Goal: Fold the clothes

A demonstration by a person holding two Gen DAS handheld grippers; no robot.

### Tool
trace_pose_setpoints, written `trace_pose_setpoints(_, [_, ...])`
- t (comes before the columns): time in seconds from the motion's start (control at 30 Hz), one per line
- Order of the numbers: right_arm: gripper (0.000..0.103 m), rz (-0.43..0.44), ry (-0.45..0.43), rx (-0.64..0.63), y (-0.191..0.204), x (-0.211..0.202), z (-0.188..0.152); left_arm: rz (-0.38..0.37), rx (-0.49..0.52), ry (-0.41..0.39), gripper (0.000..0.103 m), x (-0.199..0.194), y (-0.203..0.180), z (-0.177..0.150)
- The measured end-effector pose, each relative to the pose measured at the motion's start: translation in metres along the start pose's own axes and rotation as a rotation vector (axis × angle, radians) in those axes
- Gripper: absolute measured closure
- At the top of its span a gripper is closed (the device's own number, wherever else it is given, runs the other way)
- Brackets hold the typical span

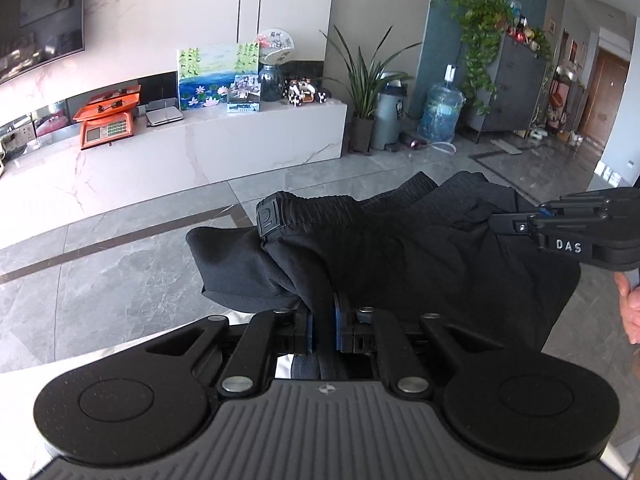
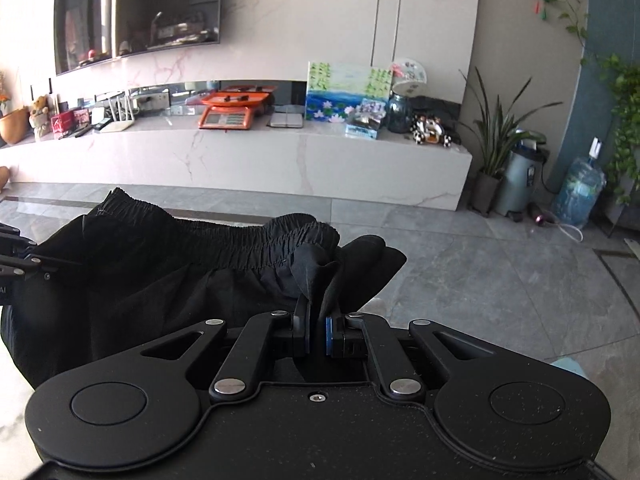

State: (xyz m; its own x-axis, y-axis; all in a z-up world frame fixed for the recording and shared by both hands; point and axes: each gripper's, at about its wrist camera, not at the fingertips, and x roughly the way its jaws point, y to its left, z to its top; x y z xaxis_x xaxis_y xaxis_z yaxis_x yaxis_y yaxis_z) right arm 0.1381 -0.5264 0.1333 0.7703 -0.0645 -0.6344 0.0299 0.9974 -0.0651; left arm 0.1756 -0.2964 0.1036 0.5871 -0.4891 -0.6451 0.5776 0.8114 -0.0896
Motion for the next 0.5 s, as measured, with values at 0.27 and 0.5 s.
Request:
trace_pose_setpoints(0.27, [0.1, 0.005, 0.031, 0.026, -0.015, 0.054, -0.023, 0.015, -0.013, 0.024, 0.094, 0.034, 0.003, -0.024])
trace_pose_setpoints(0.5, [0.099, 0.006, 0.092, 0.04, -0.016, 0.069, -0.048, 0.009, -0.054, 0.08, 0.081, 0.044, 0.013, -0.034])
